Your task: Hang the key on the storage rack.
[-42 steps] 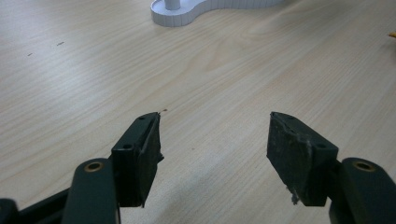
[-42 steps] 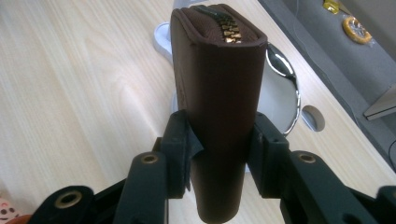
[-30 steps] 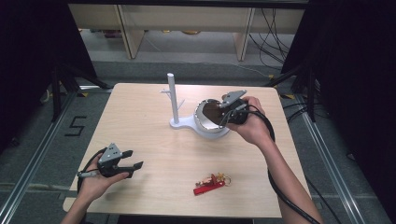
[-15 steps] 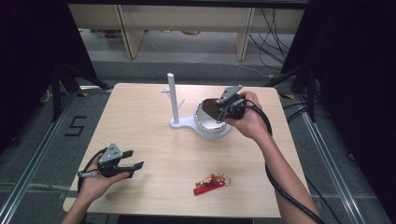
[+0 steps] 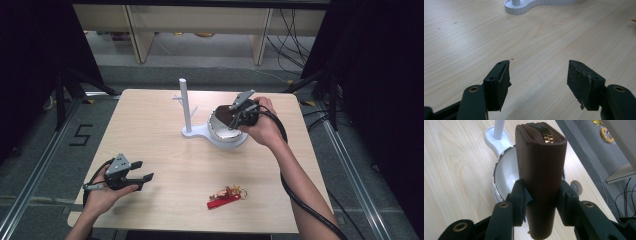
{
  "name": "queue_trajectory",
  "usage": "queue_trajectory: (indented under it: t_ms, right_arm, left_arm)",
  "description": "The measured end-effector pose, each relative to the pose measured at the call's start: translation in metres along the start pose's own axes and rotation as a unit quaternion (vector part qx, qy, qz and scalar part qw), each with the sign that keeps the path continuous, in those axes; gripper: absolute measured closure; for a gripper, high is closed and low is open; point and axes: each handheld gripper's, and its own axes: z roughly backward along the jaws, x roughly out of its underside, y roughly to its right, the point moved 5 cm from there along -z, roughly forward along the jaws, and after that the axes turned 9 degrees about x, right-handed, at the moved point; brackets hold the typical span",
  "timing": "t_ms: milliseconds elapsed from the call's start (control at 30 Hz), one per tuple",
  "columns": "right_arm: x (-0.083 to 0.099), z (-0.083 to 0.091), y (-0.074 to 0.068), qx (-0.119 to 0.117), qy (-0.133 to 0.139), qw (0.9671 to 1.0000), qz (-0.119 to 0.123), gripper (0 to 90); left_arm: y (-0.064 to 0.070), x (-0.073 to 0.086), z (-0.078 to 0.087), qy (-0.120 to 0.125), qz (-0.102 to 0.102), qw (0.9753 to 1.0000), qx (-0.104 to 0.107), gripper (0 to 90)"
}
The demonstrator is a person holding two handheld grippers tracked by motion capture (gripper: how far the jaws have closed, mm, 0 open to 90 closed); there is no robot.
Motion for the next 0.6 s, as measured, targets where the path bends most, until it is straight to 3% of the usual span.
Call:
queue_trajectory:
  t_ms: [600]
  right_arm:
    - [0.002,-0.019,-0.003,-0.006,-0.017,0.9998,0.001,63.7]
  left_arm:
    - [0.0,0.002,0.0,-0.002,0.003,1.0,-0.001,34.2]
